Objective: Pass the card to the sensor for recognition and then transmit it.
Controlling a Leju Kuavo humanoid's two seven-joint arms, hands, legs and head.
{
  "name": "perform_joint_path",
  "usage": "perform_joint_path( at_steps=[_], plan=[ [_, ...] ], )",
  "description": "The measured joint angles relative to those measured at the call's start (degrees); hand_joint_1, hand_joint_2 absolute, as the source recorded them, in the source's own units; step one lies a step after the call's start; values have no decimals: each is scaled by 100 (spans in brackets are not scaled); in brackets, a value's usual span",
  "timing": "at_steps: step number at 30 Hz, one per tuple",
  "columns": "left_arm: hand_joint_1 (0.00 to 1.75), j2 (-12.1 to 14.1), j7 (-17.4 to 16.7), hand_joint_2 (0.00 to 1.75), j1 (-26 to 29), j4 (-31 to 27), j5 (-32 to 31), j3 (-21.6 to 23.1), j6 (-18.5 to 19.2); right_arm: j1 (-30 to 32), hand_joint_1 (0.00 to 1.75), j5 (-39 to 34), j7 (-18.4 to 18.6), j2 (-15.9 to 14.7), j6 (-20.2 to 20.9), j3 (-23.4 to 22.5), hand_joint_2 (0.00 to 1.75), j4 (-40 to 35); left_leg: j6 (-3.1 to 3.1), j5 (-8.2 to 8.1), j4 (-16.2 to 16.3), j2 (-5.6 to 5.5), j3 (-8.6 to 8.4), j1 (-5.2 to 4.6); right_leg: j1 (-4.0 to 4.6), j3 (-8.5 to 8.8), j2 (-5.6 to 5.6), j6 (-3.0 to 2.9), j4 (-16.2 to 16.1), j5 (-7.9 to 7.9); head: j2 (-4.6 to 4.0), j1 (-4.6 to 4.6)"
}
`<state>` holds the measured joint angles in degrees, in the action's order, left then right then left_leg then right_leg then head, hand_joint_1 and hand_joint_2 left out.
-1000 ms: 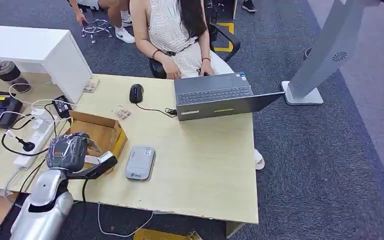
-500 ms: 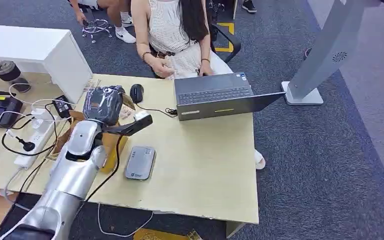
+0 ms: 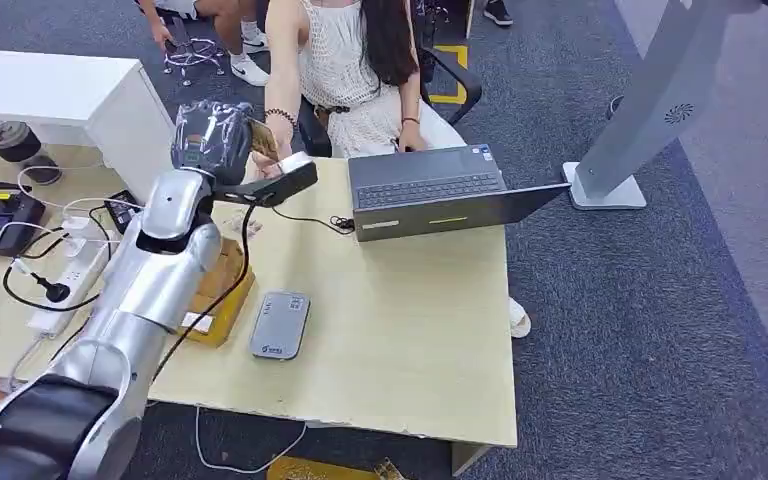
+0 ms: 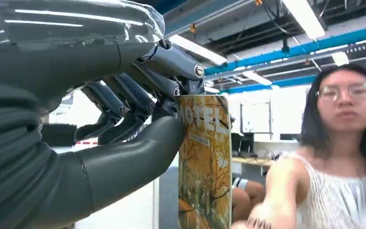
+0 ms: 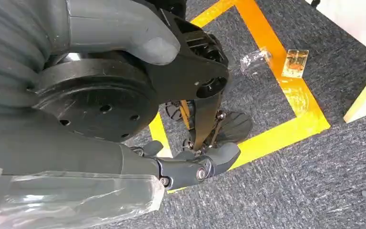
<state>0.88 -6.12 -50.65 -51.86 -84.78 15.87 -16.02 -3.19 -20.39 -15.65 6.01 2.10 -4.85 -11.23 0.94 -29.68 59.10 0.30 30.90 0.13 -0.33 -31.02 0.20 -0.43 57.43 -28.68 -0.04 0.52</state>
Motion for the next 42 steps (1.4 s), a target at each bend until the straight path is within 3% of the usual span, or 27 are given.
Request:
perform_joint_path(
  at_steps=[3, 9, 42],
  plan=[
    [175, -59, -19, 175, -355, 270, -4, 39, 15, -12, 0, 2, 27, 0, 0, 0, 175, 0, 0, 0, 1, 2, -1, -3, -1, 0, 2, 0, 0, 1, 0, 0],
    [175, -118, -52, 175, -572, 535, -4, 81, -13, -14, 0, 2, 37, 2, 4, 0, 175, 0, 0, -1, 1, 1, 0, -3, -1, -1, 2, 0, 0, 0, 0, 0],
    [175, -166, -57, 175, -586, 795, -9, 87, -15, -15, 0, 2, 37, 2, 4, 0, 175, 0, 1, -1, 1, 2, 2, -2, -1, -3, 2, 0, 1, 0, 0, 0]
  ],
)
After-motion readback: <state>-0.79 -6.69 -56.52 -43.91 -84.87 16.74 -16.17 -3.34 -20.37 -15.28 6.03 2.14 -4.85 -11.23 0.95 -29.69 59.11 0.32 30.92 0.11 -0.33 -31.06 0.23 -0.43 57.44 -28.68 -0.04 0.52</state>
